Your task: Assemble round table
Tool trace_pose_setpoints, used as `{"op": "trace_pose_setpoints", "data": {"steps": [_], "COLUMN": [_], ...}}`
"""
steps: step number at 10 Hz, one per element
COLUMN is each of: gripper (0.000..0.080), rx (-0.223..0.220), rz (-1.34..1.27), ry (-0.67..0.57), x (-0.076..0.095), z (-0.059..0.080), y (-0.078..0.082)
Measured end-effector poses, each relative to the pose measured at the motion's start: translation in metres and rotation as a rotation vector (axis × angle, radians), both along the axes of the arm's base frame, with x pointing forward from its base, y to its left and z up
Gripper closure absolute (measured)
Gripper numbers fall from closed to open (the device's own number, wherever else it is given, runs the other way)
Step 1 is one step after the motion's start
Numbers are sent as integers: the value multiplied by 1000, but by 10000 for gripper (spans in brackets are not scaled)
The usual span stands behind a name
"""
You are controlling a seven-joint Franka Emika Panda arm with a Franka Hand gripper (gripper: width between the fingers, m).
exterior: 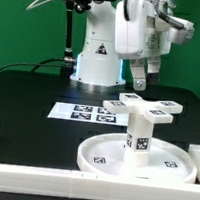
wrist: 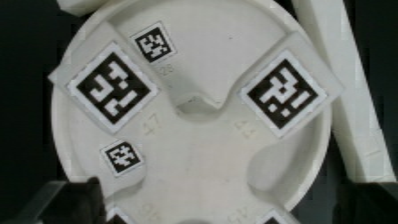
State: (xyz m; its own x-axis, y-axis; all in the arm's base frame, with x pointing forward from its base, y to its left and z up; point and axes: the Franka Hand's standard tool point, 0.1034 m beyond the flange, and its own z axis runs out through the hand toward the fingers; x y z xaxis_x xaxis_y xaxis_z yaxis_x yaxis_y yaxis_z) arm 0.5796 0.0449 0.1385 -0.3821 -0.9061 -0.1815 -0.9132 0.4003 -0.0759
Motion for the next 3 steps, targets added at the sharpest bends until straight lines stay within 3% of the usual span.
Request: {"op": "trace_pose_setpoints", "data": {"steps": [3], "gripper": [151], "rx": [-2], "rz": [8], "ry": [1], "x": [0], "z": [-1], "y": [1]}}
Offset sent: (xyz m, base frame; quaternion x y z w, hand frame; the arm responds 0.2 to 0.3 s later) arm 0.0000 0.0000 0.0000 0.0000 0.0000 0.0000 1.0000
